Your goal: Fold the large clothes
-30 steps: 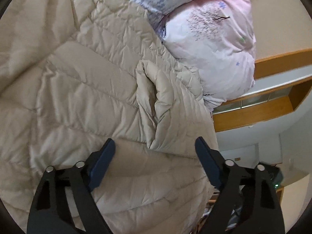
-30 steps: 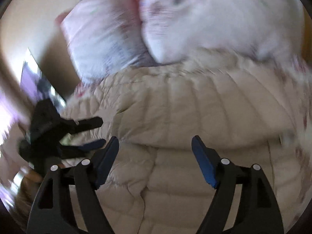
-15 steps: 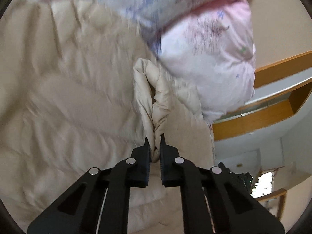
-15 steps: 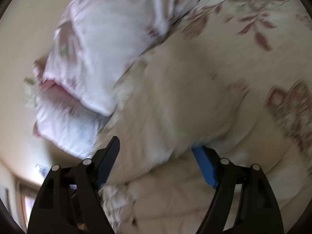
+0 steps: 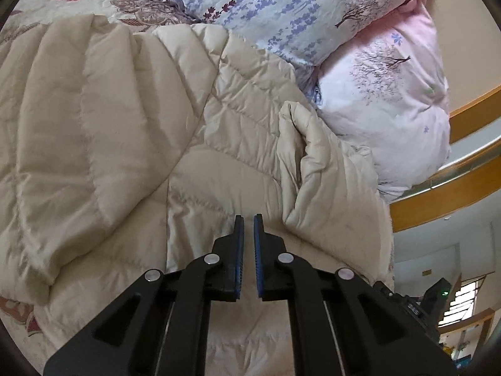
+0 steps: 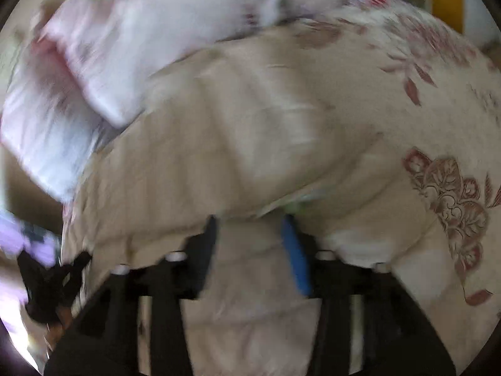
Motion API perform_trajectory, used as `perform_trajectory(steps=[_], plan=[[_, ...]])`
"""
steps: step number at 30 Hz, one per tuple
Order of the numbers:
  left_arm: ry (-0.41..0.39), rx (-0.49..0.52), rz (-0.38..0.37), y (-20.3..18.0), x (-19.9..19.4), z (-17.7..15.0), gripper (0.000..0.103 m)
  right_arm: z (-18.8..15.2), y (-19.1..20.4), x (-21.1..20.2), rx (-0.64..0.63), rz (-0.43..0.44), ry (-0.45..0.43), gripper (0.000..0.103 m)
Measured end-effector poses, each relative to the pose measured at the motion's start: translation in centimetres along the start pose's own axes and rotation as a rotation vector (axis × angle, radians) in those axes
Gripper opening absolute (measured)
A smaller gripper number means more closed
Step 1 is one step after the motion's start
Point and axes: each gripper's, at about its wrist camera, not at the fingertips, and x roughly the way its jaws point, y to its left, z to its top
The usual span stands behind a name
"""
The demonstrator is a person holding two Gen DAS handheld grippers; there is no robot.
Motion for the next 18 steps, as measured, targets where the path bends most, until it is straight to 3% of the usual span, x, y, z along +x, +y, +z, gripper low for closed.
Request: perform_trajectory(steps=[2, 4, 5, 6, 10, 13, 16, 18], plan=[[-0.027, 0.022, -0.002, 0.2, -1.4, -0.4, 0.009, -0.8, 3.4, -1.1, -0.128, 0.018, -0.006, 0.048], [-0.055, 0.035, -0.016, 0.7, -3.4, -0.9, 0.026, -1.3, 7.6, -1.4, -0.273, 0.031, -0.041, 0.048], [-0.067, 0.034, -0.022, 0.9, -4.4, -1.2, 0.047, -1.5, 9.8, -1.1, -0.348, 0.025, -0.059, 0.048], [-0.085, 0.034, -0.028, 1.3, -5.5, -1.5, 0.061, -1.6, 11.7, -0.4, -0.408, 0.017, -0.07, 0.048], [-0.179, 0.045, 0.003, 4.3, -11.2, -3.9, 0.064, -2.0, 18.2, 4.2, -0.572, -0.017, -0.056, 0.045], [-0.232, 0.023, 0.076, 7.2, -14.4, -6.1, 0.064, -2.7, 22.2, 7.8, -0.66, -0.055, -0.053, 0.045], [-0.258, -0.033, 0.153, 10.0, -16.7, -7.6, 0.064, -4.1, 24.0, 11.4, -0.741, -0.111, 0.048, 0.046], [-0.282, -0.089, 0.182, 12.1, -18.0, -8.2, 0.064, -4.5, 24.5, 12.2, -0.775, -0.155, 0.033, 0.046]])
